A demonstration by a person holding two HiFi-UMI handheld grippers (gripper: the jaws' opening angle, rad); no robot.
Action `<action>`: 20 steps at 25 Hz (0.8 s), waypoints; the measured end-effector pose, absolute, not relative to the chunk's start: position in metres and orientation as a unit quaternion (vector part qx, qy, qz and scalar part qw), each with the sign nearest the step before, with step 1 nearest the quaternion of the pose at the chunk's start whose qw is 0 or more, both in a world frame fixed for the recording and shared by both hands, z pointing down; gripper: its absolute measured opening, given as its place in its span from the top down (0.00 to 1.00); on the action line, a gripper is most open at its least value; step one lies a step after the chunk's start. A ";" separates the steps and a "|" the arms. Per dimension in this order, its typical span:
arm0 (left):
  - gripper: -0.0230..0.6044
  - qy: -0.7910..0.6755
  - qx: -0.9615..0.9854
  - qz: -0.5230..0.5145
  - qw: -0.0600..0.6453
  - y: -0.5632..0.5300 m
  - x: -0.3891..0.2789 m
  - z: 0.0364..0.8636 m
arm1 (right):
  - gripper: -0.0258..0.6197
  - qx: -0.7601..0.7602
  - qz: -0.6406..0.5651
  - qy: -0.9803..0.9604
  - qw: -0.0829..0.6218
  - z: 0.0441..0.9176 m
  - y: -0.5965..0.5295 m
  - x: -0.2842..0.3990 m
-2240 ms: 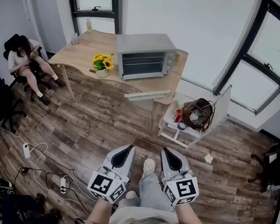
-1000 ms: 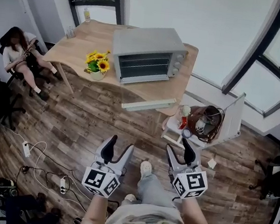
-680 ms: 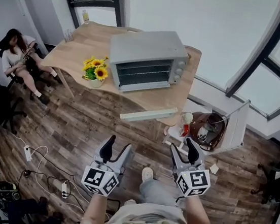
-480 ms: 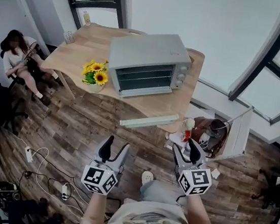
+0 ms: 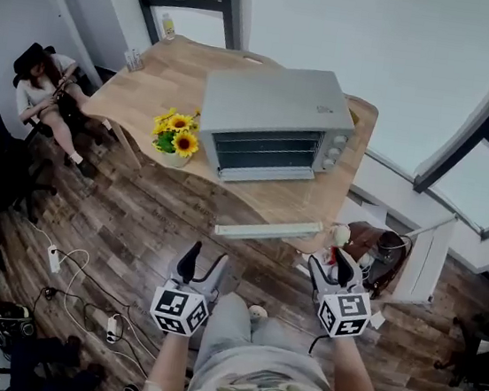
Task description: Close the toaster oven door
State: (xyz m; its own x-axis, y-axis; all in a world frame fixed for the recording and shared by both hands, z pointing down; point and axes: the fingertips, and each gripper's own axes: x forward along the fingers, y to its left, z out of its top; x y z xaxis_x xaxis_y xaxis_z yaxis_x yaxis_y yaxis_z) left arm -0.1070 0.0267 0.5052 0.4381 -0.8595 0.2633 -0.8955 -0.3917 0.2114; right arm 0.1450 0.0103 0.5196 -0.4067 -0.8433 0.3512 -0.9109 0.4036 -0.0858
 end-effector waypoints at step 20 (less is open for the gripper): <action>0.53 -0.536 0.785 0.189 0.248 -0.031 -0.121 0.653 | 0.58 0.525 0.237 -0.785 0.229 0.646 -0.068 0.159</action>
State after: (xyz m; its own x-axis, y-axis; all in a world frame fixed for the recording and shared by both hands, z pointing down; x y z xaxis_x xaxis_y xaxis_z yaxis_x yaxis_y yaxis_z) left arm -0.1212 -0.0314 0.6529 0.3547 -0.7467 0.5627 -0.9345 -0.3027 0.1873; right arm 0.1590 -0.0685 0.6461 -0.3450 -0.7151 0.6079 -0.9321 0.3372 -0.1323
